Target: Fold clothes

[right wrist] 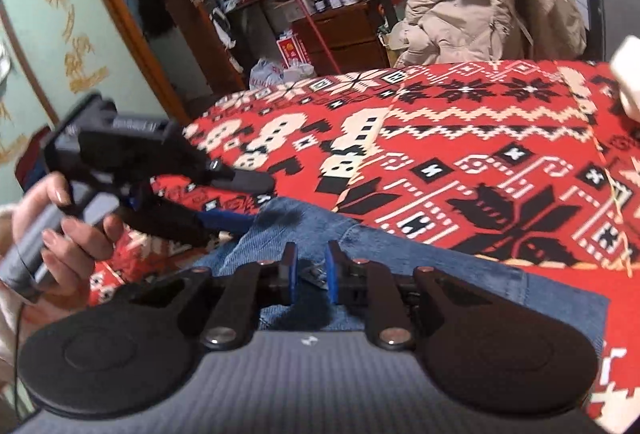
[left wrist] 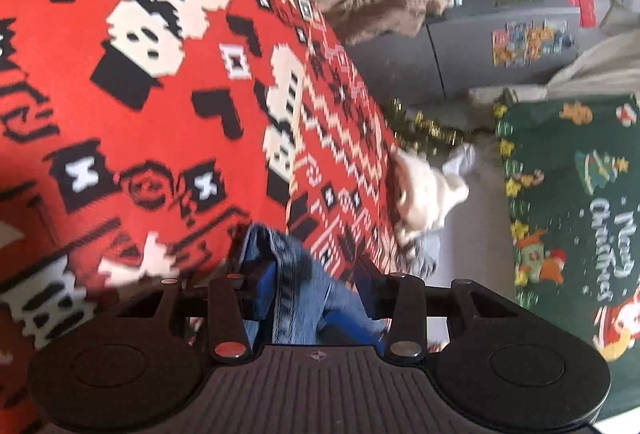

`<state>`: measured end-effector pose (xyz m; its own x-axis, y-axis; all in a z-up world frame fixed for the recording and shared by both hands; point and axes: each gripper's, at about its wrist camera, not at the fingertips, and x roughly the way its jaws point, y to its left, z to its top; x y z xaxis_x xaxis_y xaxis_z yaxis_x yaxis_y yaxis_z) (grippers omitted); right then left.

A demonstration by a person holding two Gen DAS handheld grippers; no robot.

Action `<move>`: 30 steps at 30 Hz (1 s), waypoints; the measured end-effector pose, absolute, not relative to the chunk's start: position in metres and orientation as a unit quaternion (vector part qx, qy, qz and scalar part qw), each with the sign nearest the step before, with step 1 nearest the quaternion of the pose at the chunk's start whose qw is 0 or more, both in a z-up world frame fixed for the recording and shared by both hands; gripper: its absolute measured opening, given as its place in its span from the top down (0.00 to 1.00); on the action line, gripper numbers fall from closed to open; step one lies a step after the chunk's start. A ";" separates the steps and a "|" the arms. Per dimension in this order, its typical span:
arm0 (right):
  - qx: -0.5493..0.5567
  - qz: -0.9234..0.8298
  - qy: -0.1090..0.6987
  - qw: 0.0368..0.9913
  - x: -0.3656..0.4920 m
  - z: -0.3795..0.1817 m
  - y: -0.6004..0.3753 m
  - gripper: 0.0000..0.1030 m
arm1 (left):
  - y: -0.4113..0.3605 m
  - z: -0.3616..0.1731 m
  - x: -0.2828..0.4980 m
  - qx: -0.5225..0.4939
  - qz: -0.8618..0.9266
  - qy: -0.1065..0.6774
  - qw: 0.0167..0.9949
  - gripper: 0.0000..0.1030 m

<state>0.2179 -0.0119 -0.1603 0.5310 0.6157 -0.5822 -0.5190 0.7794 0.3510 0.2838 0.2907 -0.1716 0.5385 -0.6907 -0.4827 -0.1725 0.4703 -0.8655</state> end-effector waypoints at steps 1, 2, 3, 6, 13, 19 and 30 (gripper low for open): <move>0.061 0.327 0.360 0.871 0.218 -0.162 -0.009 0.82 | 0.289 -0.172 0.286 -0.482 -0.176 0.445 0.734 0.61; 0.054 0.328 0.359 0.872 0.217 -0.163 -0.008 0.82 | 0.287 -0.173 0.288 -0.478 -0.175 0.445 0.737 0.61; 0.050 0.330 0.358 0.872 0.216 -0.163 -0.008 0.82 | 0.285 -0.171 0.289 -0.472 -0.174 0.446 0.740 0.61; 0.052 0.336 0.356 0.871 0.217 -0.166 -0.010 0.82 | 0.279 -0.166 0.286 -0.449 -0.169 0.449 0.754 0.71; 0.062 0.342 0.354 0.868 0.217 -0.169 -0.015 0.84 | 0.275 -0.161 0.278 -0.386 -0.127 0.422 0.810 0.96; 0.059 0.339 0.351 0.871 0.215 -0.169 -0.015 0.85 | 0.292 -0.129 0.263 -0.331 -0.100 0.359 0.867 1.00; 0.061 0.300 0.343 0.888 0.199 -0.149 -0.050 0.85 | 0.237 -0.132 0.253 -0.262 -0.221 0.382 0.858 0.98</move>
